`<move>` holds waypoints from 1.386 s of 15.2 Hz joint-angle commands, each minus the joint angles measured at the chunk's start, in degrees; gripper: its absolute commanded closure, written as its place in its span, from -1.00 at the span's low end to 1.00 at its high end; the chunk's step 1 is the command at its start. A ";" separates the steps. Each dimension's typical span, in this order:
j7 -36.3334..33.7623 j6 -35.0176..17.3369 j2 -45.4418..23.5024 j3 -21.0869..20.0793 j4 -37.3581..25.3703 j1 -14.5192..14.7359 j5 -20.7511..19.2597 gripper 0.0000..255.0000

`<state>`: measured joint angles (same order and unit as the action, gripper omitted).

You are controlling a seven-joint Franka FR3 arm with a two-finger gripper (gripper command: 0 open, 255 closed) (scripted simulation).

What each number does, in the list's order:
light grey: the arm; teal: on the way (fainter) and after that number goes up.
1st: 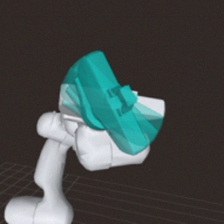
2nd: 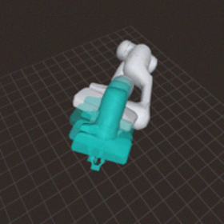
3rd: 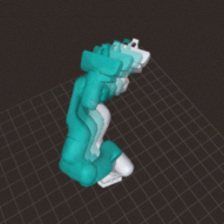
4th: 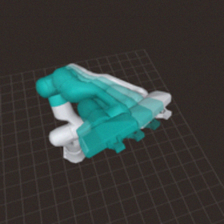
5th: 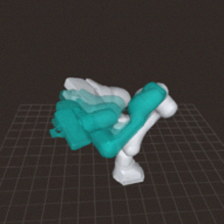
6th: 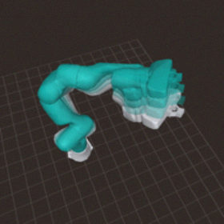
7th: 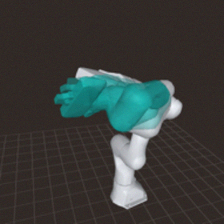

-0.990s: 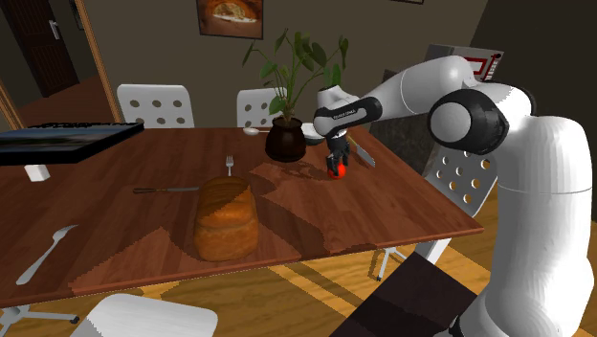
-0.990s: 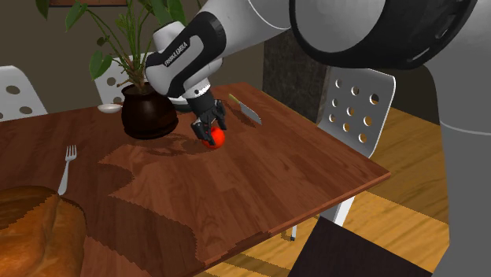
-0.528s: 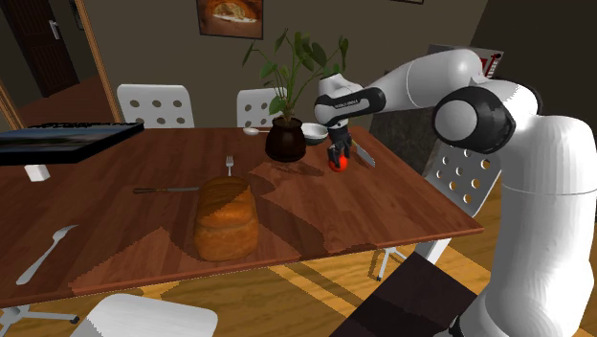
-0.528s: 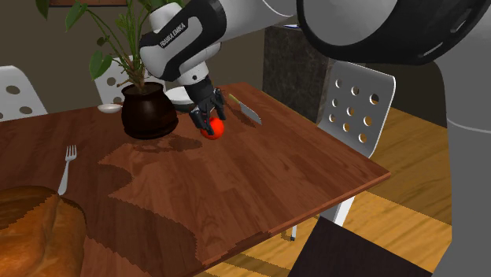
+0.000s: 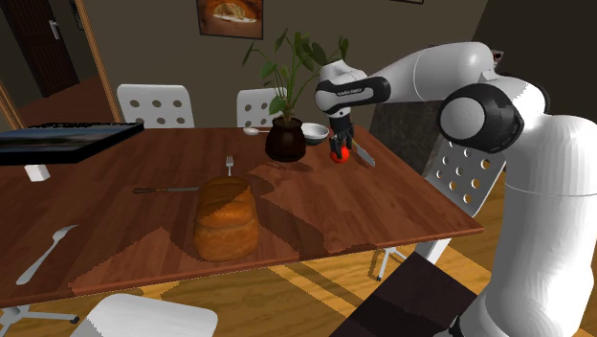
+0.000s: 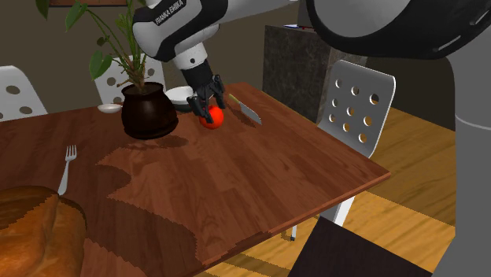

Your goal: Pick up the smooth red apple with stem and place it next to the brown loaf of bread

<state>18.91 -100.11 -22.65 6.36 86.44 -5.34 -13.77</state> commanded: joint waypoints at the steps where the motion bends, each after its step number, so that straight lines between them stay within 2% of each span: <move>1: 0.37 1.56 0.05 0.01 -1.54 0.02 0.06 1.00; 12: 2.29 9.58 0.32 0.09 -9.50 0.15 0.23 1.00; 21: 4.11 16.92 -1.03 0.23 -18.41 0.17 0.32 1.00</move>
<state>22.73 -84.17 -23.45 6.56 69.24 -5.13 -13.45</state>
